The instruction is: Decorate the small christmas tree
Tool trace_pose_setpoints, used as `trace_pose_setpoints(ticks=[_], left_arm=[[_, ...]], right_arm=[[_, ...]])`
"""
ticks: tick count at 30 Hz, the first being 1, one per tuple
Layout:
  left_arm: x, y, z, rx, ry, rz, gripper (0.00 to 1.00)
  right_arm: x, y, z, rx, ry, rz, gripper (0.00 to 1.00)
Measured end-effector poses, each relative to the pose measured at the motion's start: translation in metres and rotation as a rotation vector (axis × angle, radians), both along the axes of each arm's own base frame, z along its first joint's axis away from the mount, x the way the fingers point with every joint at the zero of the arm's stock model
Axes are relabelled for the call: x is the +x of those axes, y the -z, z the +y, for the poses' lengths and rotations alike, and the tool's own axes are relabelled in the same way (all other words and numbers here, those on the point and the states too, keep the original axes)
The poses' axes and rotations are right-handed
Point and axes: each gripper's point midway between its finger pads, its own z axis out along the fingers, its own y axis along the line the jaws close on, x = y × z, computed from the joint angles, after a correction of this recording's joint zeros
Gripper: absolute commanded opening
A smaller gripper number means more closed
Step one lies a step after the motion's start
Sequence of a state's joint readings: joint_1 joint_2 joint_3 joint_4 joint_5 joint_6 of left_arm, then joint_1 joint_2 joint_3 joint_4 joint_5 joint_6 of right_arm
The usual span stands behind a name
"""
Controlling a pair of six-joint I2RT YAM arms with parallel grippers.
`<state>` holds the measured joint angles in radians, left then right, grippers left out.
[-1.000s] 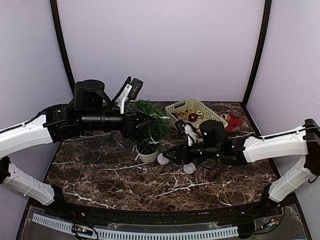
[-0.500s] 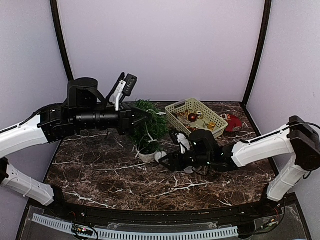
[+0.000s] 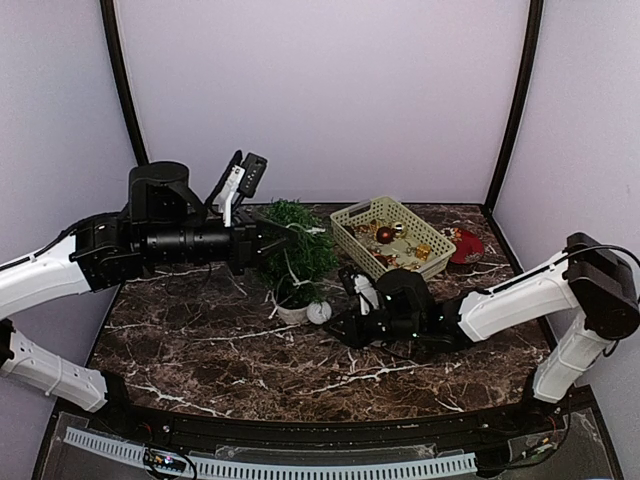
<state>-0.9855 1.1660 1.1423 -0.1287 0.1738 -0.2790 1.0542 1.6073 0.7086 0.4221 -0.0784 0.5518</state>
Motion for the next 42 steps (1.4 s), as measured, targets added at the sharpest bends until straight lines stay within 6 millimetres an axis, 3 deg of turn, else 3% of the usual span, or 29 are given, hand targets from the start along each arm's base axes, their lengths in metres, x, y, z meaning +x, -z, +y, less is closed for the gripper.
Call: trace_pose_setpoints(ticks=[1, 5, 8, 10, 15, 19, 22, 26, 30, 35, 42], left_arm=[[-0.001, 0.003, 0.001, 0.003, -0.001, 0.005, 0.0], [-0.001, 0.009, 0.007, 0.011, -0.021, 0.018, 0.0], [0.001, 0.011, 0.015, 0.02, -0.06, 0.021, 0.0], [0.004, 0.012, 0.024, 0.026, -0.101, 0.021, 0.0], [0.012, 0.022, 0.051, 0.029, -0.218, 0.041, 0.0], [0.025, 0.038, 0.068, 0.044, -0.3, 0.076, 0.0], [0.035, 0.046, 0.077, 0.053, -0.351, 0.099, 0.0], [0.05, 0.044, 0.09, 0.035, -0.41, 0.107, 0.0], [0.065, 0.039, 0.099, 0.002, -0.449, 0.113, 0.0], [0.081, 0.038, 0.1, -0.016, -0.452, 0.129, 0.0], [0.105, 0.022, 0.108, -0.059, -0.464, 0.124, 0.0]], right_arm=[[0.0, 0.002, 0.001, 0.0, 0.002, 0.004, 0.01], [0.003, 0.007, -0.001, -0.016, 0.022, 0.007, 0.0], [0.011, -0.005, -0.014, -0.034, 0.09, -0.026, 0.0], [0.014, -0.023, -0.027, -0.032, 0.138, -0.056, 0.0], [0.022, -0.093, -0.073, 0.006, 0.295, -0.165, 0.0], [0.03, -0.127, -0.102, -0.03, 0.399, -0.222, 0.0], [0.039, -0.149, -0.114, -0.075, 0.457, -0.264, 0.0], [0.056, -0.192, -0.118, -0.089, 0.515, -0.332, 0.0], [0.075, -0.221, -0.122, -0.093, 0.558, -0.379, 0.0], [0.098, -0.238, -0.127, -0.12, 0.595, -0.412, 0.0], [0.113, -0.237, -0.128, -0.153, 0.597, -0.414, 0.0]])
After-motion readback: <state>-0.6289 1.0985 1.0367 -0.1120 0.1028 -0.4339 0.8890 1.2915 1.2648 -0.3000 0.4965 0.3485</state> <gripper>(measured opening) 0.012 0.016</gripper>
